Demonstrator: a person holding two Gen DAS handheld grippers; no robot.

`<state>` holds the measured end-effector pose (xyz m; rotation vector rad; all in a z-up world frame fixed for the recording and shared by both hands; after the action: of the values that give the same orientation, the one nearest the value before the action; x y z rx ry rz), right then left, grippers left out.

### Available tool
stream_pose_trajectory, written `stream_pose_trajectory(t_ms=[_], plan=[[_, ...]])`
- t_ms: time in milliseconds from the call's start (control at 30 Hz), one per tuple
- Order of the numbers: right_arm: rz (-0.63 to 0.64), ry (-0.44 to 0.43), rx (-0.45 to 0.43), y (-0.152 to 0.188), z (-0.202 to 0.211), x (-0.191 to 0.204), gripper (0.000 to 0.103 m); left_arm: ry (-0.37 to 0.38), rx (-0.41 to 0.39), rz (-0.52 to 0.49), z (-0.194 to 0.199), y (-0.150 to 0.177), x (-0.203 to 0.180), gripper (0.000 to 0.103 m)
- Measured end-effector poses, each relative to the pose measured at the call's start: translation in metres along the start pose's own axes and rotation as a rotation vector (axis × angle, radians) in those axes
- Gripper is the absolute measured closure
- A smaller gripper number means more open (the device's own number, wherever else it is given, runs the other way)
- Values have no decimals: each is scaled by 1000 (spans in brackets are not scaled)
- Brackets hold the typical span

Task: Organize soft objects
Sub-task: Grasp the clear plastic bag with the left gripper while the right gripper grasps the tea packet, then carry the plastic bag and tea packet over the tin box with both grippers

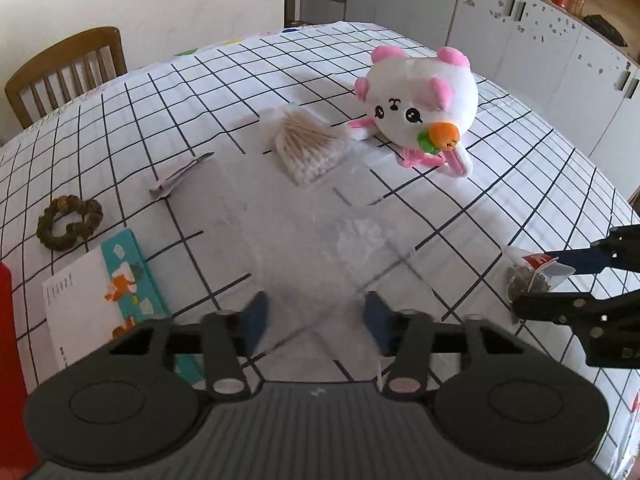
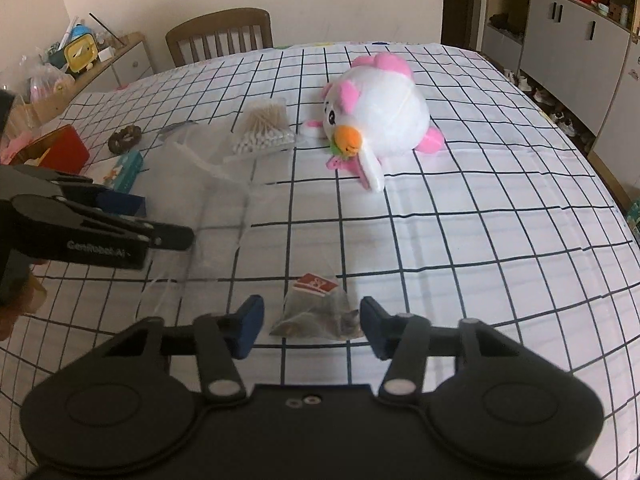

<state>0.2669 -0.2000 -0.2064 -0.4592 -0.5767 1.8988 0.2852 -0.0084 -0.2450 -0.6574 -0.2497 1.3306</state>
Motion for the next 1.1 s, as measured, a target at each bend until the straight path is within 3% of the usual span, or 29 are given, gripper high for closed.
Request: stream_pose_trajectory(t_ms=[33, 100, 167, 233, 333, 833, 1100], plan=[[0, 3, 1, 0, -1, 0, 62, -3, 0, -4, 1, 0, 0, 73], [9, 13, 1, 1, -1, 1, 69, -27, -10, -19, 5, -1, -1, 77], [13, 19, -3, 1, -1, 1, 75, -31, -21, -33, 8, -2, -3, 90], [16, 25, -10, 1, 0, 1, 86, -33, -37, -51, 12, -3, -6, 92], [17, 38, -27, 0, 4, 0, 95, -33, -63, -66, 18, -7, -8, 96], [-54, 33, -154, -21, 49, -5, 102, -19, -261, -71, 80, -46, -10, 98], [-50, -10, -197, -37, 76, 11, 102, -13, -282, -43, 105, -46, -7, 98]])
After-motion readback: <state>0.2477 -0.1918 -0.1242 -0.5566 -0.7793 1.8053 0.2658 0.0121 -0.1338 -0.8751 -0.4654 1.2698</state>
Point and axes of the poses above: each gripper's, at about its wrist camera, not at the fingertips, and z roughly against the way its jaws point, x to its left, y to its underside, the point moved 8 cm from there along -z, roughly the way its jaws point, and after that the axes turned 10 degrees about y, right-handed, at the moved point
